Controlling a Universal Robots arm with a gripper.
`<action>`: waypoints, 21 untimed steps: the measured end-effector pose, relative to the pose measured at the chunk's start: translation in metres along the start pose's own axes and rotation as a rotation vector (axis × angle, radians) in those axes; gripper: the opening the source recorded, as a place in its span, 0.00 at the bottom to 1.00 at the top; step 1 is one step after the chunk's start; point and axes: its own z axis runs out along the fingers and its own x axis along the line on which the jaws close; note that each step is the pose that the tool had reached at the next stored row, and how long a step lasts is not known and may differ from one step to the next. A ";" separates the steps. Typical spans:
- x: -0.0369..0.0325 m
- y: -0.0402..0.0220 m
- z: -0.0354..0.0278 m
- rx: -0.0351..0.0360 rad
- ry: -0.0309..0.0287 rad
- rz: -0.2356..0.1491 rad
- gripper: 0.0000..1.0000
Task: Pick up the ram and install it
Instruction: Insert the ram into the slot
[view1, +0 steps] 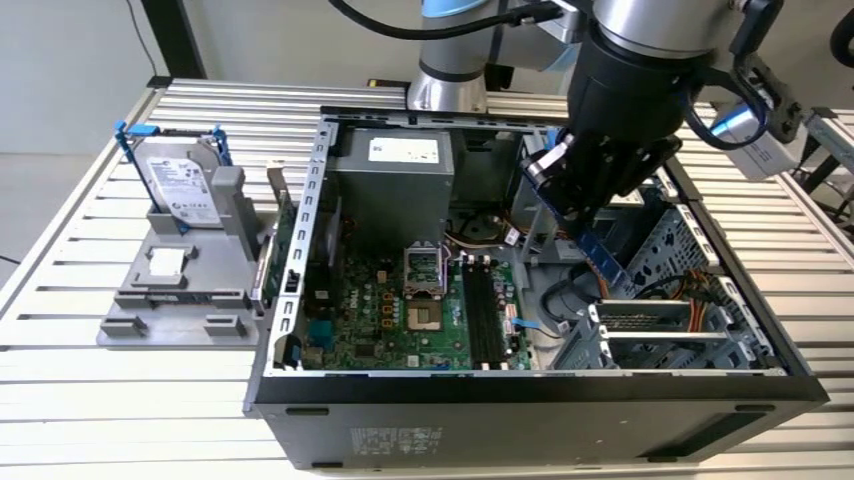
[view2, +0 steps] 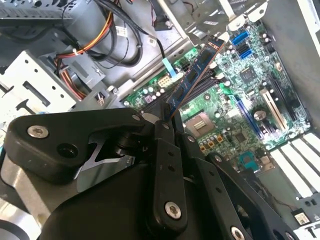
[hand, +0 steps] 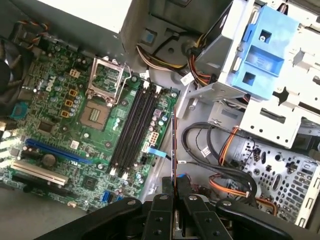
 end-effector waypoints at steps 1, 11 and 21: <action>0.0010 0.0003 -0.0001 0.0006 0.0000 0.008 0.00; 0.0123 0.0042 -0.0010 0.0064 -0.0010 0.077 0.00; 0.0221 0.0078 -0.0017 0.0099 -0.0016 0.119 0.00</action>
